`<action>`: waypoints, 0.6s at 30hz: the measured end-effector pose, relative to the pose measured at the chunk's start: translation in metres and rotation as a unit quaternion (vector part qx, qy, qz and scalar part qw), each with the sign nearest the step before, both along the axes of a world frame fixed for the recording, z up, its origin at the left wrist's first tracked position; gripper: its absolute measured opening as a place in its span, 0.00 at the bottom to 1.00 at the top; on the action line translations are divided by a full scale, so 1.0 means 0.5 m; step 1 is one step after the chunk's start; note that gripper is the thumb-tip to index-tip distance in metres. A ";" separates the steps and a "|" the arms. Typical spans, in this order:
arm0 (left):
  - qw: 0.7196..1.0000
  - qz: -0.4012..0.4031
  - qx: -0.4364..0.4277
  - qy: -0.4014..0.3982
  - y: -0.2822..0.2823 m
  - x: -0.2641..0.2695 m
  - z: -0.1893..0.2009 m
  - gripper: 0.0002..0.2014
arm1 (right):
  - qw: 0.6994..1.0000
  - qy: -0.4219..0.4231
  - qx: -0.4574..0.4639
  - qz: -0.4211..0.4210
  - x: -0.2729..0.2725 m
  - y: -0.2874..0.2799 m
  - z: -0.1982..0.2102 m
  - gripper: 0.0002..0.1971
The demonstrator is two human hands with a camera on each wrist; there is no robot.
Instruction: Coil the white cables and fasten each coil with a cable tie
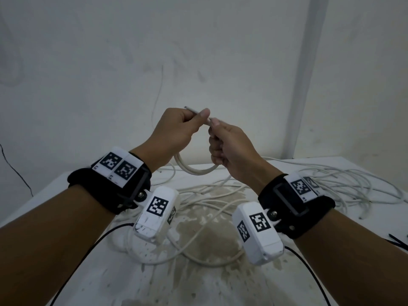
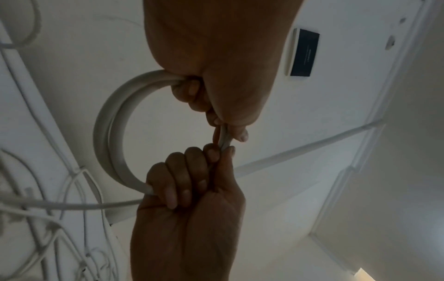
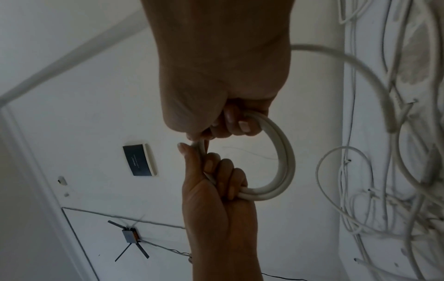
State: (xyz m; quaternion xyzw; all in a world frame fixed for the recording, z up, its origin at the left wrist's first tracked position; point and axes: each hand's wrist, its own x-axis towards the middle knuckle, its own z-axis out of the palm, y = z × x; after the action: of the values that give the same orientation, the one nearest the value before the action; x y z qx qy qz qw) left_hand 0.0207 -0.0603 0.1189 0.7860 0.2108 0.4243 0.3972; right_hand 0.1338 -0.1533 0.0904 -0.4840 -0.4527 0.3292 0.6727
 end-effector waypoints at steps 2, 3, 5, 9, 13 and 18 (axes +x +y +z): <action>1.000 -0.005 -0.029 -0.008 0.001 0.004 -0.002 0.15 | 1.000 -0.007 -0.001 0.001 0.003 -0.003 0.001 0.18; 0.999 -0.006 -0.043 -0.015 0.000 0.007 -0.003 0.14 | 1.000 -0.009 -0.002 0.002 0.005 -0.005 0.002 0.17; 0.997 -0.012 -0.068 -0.034 -0.002 0.010 -0.003 0.14 | 0.999 -0.029 -0.005 -0.019 0.009 -0.009 0.003 0.20; 0.994 -0.019 -0.093 -0.058 0.001 0.002 0.007 0.14 | 0.933 -0.218 0.044 -0.284 0.029 -0.009 -0.008 0.26; 0.995 -0.027 -0.084 -0.044 0.003 -0.005 0.005 0.15 | 0.873 -0.313 0.083 -0.366 0.056 0.003 -0.003 0.11; 0.997 0.030 -0.046 -0.060 0.001 -0.006 0.001 0.13 | 0.910 -0.342 0.034 -0.233 0.059 0.001 0.021 0.13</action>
State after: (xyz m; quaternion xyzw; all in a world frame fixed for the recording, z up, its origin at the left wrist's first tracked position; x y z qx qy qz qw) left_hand 0.0175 -0.0597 0.1192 0.7331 0.2294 0.4725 0.4320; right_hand 0.1635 -0.1529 0.1008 -0.6354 -0.5407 -0.0383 0.5500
